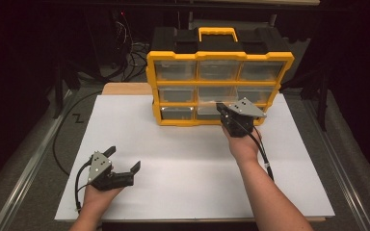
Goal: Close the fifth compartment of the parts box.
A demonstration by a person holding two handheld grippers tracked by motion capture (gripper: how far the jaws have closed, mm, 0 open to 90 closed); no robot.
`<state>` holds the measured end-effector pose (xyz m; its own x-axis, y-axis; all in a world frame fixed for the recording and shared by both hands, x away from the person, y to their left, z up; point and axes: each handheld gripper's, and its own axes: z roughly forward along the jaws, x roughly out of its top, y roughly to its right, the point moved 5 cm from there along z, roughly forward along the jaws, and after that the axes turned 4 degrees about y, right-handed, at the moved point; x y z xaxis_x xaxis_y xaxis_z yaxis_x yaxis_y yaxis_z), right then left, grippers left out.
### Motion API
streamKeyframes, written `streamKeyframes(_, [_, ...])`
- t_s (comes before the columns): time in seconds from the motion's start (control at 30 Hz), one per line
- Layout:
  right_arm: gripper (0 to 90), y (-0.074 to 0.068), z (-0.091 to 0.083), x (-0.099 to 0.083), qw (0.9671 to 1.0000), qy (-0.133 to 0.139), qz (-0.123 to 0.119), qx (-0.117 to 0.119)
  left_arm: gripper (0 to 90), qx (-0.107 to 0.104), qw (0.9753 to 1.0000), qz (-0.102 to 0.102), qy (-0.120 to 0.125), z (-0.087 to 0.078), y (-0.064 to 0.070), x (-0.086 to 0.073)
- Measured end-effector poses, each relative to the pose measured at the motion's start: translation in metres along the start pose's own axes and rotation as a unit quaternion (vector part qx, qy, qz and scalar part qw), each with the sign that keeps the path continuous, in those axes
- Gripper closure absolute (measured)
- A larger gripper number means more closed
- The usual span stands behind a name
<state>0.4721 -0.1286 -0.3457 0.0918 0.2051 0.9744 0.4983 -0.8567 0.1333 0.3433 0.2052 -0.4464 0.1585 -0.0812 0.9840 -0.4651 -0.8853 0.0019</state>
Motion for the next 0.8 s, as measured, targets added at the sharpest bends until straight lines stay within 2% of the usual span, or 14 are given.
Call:
streamKeyframes(0.5, [90.0,0.007,0.015,0.004,0.9999,-0.004,0.001,-0.013,0.2,-0.002,1.0000,-0.001,-0.001,0.001,0.001,0.000])
streamKeyframes(0.8, [90.0,0.005,0.024,0.006,0.9999,-0.007,-0.003,-0.013,0.2,-0.001,1.0000,-0.003,0.000,0.001,0.000,0.000])
